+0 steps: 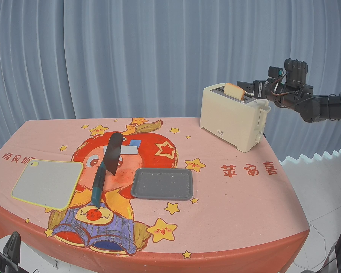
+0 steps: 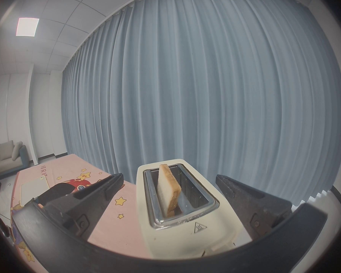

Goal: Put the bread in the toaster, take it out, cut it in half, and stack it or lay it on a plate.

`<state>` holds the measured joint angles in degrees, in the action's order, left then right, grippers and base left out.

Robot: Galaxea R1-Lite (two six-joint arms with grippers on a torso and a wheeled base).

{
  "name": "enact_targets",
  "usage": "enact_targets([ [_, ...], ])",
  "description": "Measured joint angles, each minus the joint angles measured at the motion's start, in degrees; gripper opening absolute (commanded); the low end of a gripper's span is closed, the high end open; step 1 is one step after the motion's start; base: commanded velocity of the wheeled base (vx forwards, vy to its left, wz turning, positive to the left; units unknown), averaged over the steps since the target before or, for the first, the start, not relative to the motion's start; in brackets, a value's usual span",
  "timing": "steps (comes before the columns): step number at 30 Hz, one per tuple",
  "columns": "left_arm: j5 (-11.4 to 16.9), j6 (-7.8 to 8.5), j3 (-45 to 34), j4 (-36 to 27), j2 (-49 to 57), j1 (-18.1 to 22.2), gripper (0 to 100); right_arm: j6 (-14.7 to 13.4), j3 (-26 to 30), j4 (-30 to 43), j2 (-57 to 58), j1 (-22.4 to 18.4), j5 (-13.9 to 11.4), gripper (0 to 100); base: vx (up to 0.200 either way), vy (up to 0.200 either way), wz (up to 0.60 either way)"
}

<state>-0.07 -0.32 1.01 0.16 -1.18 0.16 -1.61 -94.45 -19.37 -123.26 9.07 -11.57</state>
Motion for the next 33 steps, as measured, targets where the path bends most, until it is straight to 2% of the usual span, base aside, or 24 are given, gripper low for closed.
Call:
enact_targets([
  [13,0.0,0.00,0.0,0.0,0.0,0.0,0,0.1,-9.0,3.6,-7.7,-0.7,-0.4,100,0.000,0.000,0.00],
  [28,0.0,0.00,0.0,0.0,0.0,0.0,0,0.5,-11.4,3.8,-10.0,-0.2,-0.3,100,0.000,0.000,0.00],
  [29,0.0,0.00,0.0,0.0,0.0,0.0,0,0.5,-11.4,3.8,-10.1,-0.2,-0.3,0,0.000,0.000,0.00],
  [33,0.0,0.00,0.0,0.0,0.0,0.0,0,0.5,-11.4,3.8,-10.2,-0.2,-0.2,0,0.000,0.000,0.00],
])
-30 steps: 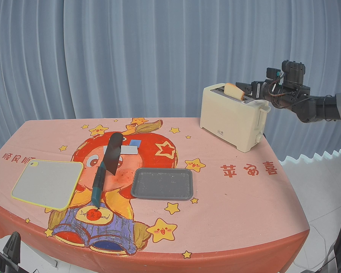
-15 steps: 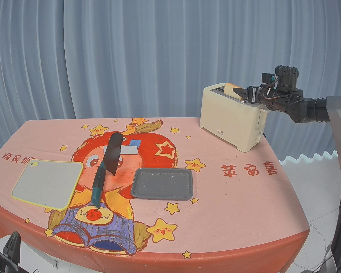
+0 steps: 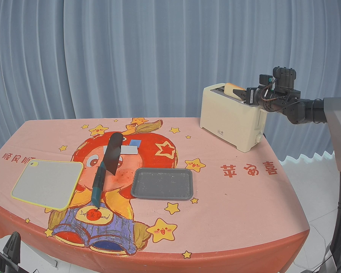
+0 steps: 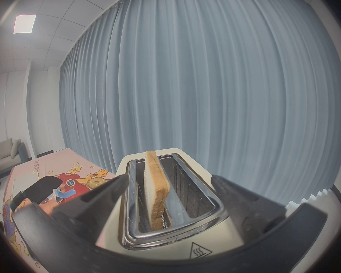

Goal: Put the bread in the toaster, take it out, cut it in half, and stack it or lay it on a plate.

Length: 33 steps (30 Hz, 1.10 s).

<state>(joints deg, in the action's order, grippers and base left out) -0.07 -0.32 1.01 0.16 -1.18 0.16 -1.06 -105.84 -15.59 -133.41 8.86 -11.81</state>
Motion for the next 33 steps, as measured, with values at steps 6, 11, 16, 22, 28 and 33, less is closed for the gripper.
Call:
enact_targets([
  [6,0.0,0.00,0.0,0.0,0.0,0.0,0,0.0,0.2,0.0,0.0,0.1,0.0,0,0.000,0.000,0.00],
  [11,0.0,0.00,0.0,0.0,0.0,0.0,0,0.0,0.6,0.0,0.4,0.1,0.0,0,0.000,0.000,0.00],
  [16,0.0,-0.01,0.0,0.0,0.0,0.0,0,0.0,1.1,-0.4,0.8,0.4,0.0,0,0.000,0.000,0.00],
  [22,0.0,0.00,0.0,0.0,0.0,0.0,0,0.0,2.0,-0.7,2.3,1.3,0.3,0,0.000,0.000,0.00],
  [28,0.0,-0.01,0.0,0.0,0.0,0.0,0,-0.1,4.5,-1.0,4.9,2.4,0.8,0,0.000,0.000,0.00],
  [33,0.0,0.00,0.0,0.0,0.0,0.0,0,-0.2,6.3,-1.2,7.5,3.1,1.6,0,0.000,0.000,0.00],
])
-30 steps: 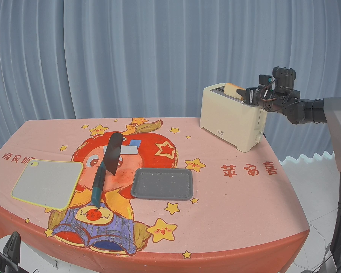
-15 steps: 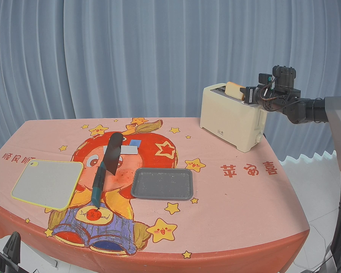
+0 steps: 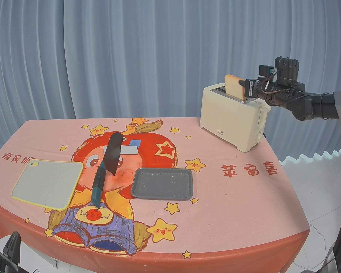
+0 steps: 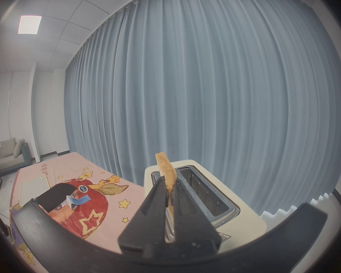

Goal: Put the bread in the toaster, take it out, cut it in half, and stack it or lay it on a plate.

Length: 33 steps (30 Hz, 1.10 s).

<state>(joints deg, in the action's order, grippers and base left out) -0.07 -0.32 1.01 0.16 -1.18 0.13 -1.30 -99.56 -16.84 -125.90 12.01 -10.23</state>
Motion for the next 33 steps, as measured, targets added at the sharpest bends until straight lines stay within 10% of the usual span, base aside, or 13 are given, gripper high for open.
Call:
enact_targets([
  [17,0.0,0.00,0.0,0.0,0.0,0.0,0,-0.4,5.0,-0.1,8.5,0.5,0.1,0,0.000,0.000,0.00],
  [33,0.0,0.00,0.0,0.0,0.0,0.0,0,-0.5,22.3,-7.8,17.7,3.2,0.1,0,0.000,0.000,0.00],
])
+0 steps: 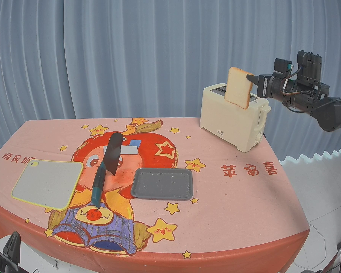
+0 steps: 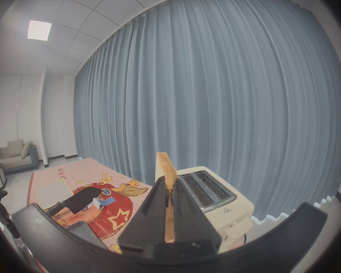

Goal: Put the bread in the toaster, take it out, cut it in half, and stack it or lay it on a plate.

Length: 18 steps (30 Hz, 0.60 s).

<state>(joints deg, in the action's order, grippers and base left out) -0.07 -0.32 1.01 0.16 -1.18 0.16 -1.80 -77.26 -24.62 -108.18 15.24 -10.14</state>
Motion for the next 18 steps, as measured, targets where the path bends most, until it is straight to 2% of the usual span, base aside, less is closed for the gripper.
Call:
enact_targets([
  [5,0.0,0.00,0.0,0.0,0.0,0.0,0,0.0,4.9,-1.1,2.5,1.1,0.0,0,0.000,0.000,0.00],
  [18,0.0,-0.01,0.0,0.0,0.0,0.0,0,-0.2,17.5,-13.8,5.5,3.2,1.8,0,0.000,0.000,0.00],
])
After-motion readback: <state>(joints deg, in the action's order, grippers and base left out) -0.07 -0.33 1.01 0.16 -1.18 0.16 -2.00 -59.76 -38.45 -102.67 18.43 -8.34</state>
